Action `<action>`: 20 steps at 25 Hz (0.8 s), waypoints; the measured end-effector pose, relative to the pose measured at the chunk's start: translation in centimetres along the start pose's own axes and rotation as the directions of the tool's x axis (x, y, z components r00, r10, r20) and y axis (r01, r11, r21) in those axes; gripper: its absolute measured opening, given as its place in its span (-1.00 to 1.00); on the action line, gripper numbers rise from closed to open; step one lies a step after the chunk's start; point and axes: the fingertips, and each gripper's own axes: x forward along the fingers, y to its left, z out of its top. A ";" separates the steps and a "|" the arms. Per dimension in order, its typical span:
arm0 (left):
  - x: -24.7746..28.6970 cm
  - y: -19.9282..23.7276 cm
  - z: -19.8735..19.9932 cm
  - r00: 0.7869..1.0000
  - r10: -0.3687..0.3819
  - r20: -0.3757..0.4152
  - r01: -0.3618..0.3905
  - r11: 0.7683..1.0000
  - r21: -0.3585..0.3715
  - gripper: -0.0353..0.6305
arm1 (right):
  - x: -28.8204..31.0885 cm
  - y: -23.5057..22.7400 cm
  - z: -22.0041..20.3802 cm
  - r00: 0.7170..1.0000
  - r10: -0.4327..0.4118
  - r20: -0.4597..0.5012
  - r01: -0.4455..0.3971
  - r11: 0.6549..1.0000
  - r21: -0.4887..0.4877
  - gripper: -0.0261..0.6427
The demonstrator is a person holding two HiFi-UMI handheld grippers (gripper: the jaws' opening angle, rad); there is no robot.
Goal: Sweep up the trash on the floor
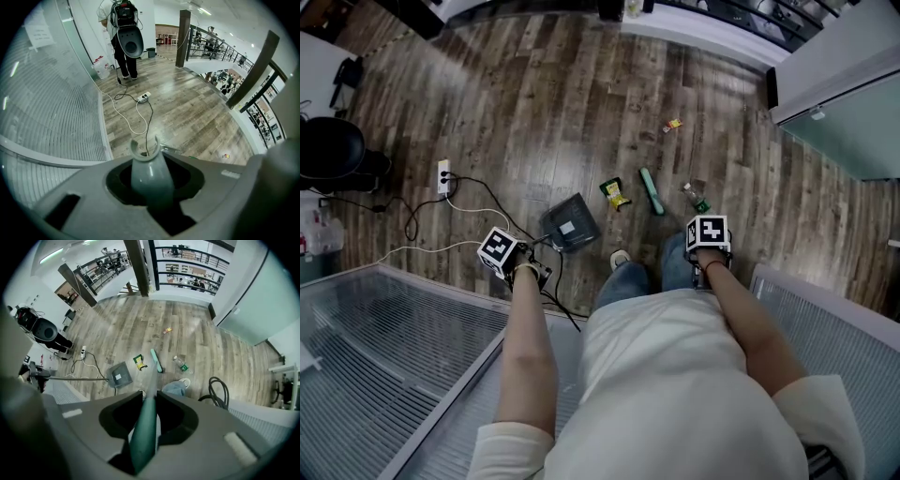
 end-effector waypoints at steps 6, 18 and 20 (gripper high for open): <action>0.0 0.2 0.0 1.000 -0.005 -0.003 0.005 1.000 0.002 -0.64 | 0.1 2.3 1.8 1.000 -0.008 0.005 0.008 1.000 -0.020 -0.63; -0.2 -0.1 -0.1 1.000 -0.015 -0.015 0.015 1.000 -0.006 -0.64 | 0.6 6.1 0.9 0.999 -0.010 -0.034 0.005 0.988 -0.152 -0.63; -0.2 0.1 0.2 1.000 -0.009 -0.001 0.009 1.000 -0.003 -0.64 | 0.7 6.6 0.4 0.999 0.000 -0.041 -0.006 0.988 -0.152 -0.63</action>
